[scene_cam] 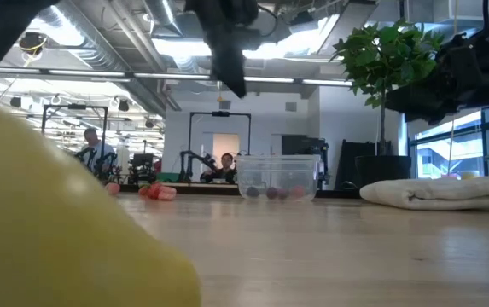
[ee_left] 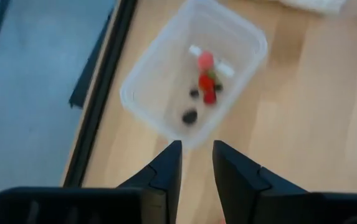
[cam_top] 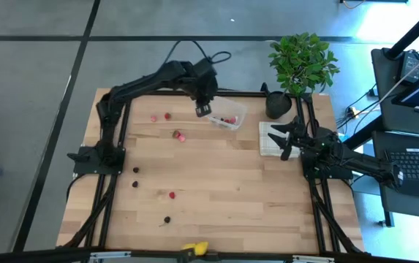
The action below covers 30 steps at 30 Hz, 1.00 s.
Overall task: Pick and placing Produce into tupperware
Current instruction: Put the bottom peach into the transparent container
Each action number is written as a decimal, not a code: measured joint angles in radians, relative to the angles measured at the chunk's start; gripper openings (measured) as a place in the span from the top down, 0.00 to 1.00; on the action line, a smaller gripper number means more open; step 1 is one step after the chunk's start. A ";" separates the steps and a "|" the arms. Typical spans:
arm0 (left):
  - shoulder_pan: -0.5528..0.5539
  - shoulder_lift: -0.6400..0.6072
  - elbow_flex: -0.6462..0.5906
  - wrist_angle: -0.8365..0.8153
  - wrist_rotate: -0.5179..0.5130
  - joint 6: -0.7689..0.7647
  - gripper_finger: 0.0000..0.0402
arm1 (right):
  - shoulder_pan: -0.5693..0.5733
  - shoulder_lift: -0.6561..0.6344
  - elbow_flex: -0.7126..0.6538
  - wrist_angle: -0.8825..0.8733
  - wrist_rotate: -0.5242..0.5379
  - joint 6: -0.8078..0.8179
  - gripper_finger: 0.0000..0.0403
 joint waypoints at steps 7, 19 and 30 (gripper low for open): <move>-0.008 -0.036 0.000 -0.205 0.000 -0.040 0.78 | 0.000 0.009 0.000 0.000 -0.001 0.020 0.52; -0.012 -0.035 -0.141 -0.196 -0.060 -0.087 0.38 | 0.000 0.009 0.000 0.001 -0.001 0.021 0.52; -0.057 -0.264 -0.514 0.123 -0.049 -0.030 0.34 | 0.000 0.029 0.000 0.004 -0.004 0.024 0.52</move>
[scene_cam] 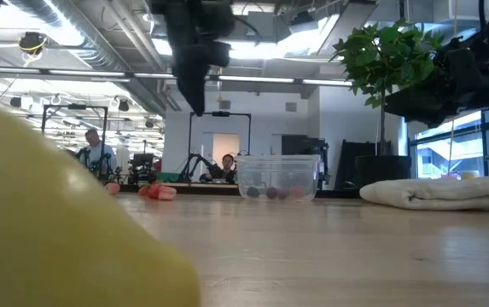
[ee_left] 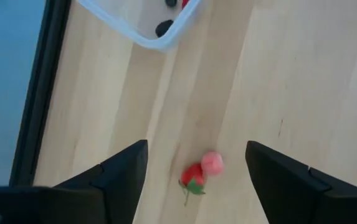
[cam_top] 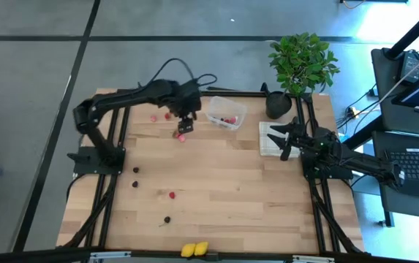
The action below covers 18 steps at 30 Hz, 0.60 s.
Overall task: Pick and placing Produce into tupperware
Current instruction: Put the bottom peach into the transparent container
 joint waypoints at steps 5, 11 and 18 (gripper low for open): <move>-0.036 -0.144 -0.257 0.174 0.000 -0.024 0.34 | 0.000 0.010 0.000 -0.004 0.001 0.001 0.52; -0.061 -0.205 -0.480 0.371 0.001 -0.045 0.34 | 0.000 0.010 0.000 -0.003 0.001 0.001 0.52; -0.044 -0.207 -0.570 0.481 0.067 -0.051 0.34 | 0.000 0.010 0.000 -0.003 0.002 0.021 0.52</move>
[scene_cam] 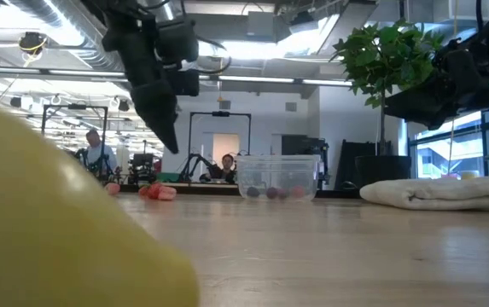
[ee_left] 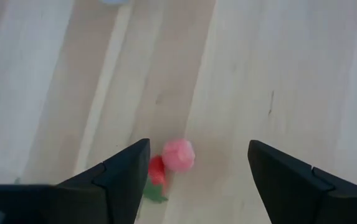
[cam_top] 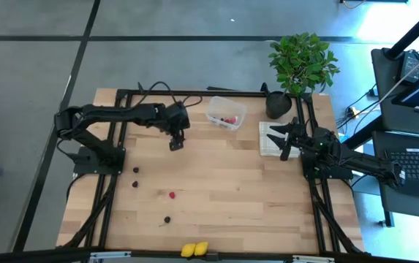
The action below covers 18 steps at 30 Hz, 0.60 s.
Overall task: Pick and placing Produce into tupperware
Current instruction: Put the bottom peach into the transparent container
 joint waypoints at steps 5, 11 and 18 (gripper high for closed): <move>0.025 0.010 -0.017 0.064 0.016 0.016 0.34 | 0.000 0.000 0.000 0.000 0.000 0.000 0.52; 0.035 0.090 -0.029 0.061 0.015 0.079 0.34 | 0.000 0.000 0.000 0.000 0.000 0.000 0.52; 0.032 0.207 -0.030 0.074 0.016 0.100 0.34 | 0.000 0.000 0.000 0.000 0.000 0.000 0.52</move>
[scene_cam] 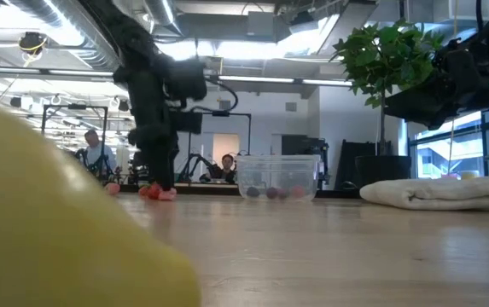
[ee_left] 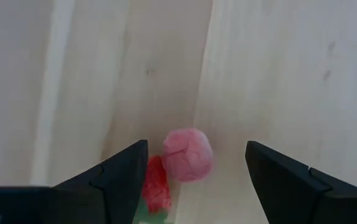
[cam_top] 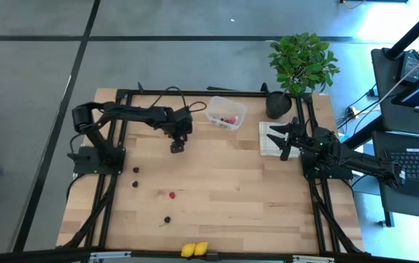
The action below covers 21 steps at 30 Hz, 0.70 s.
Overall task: Pick and placing Produce into tupperware
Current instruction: Put the bottom peach into the transparent container
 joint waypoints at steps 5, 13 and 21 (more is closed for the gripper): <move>0.000 0.043 0.002 0.000 0.000 0.003 0.36 | 0.000 0.000 0.000 0.000 0.000 0.000 0.52; 0.000 0.045 0.002 0.001 -0.001 0.005 0.45 | 0.000 0.000 0.000 0.000 0.000 -0.002 0.52; 0.000 0.046 0.002 0.003 -0.002 0.007 0.57 | 0.000 0.000 0.000 0.000 0.000 -0.004 0.52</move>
